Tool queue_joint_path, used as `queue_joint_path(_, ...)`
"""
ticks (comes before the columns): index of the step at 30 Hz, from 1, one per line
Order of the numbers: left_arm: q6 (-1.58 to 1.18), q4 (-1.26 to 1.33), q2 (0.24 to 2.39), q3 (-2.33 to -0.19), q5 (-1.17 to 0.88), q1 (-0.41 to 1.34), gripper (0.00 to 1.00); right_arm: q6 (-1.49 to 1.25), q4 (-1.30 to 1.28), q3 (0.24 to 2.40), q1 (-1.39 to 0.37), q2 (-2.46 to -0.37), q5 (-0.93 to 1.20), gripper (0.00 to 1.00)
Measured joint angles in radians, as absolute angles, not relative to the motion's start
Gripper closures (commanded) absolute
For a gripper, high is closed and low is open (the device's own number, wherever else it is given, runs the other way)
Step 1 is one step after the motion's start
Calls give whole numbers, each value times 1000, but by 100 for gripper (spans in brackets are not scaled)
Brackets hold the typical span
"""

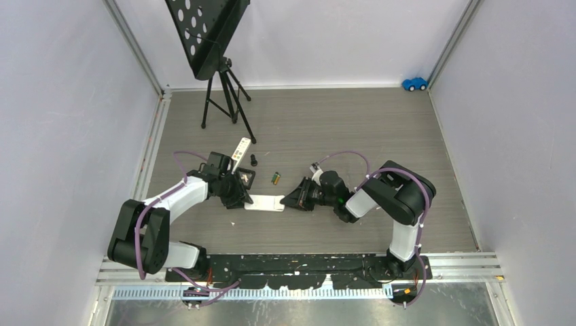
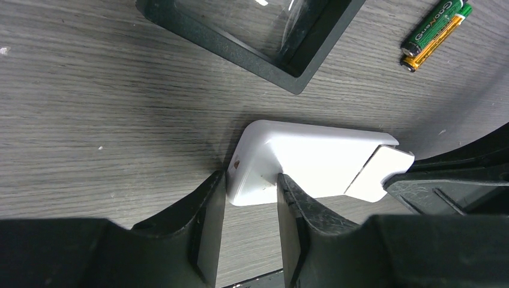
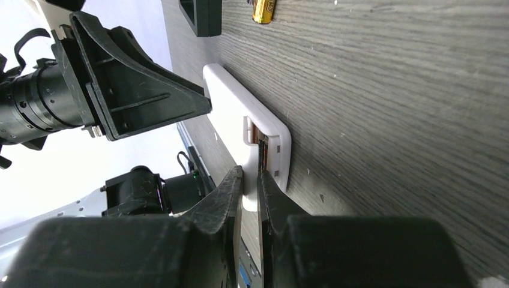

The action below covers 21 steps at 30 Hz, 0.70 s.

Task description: Load the batteries into the remote control

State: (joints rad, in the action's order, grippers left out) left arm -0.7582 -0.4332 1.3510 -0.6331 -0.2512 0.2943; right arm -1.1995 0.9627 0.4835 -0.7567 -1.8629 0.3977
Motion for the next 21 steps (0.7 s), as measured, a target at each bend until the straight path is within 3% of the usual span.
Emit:
queue_joint_path(16,-756,-434,1351,-633,-253,293,65,-1179,885,517,-762,-1848,397,100)
queue_joint_path(21,-756,-434,1351,-632,-254,292,65,-1180,873,525,-759,-1852,406,84)
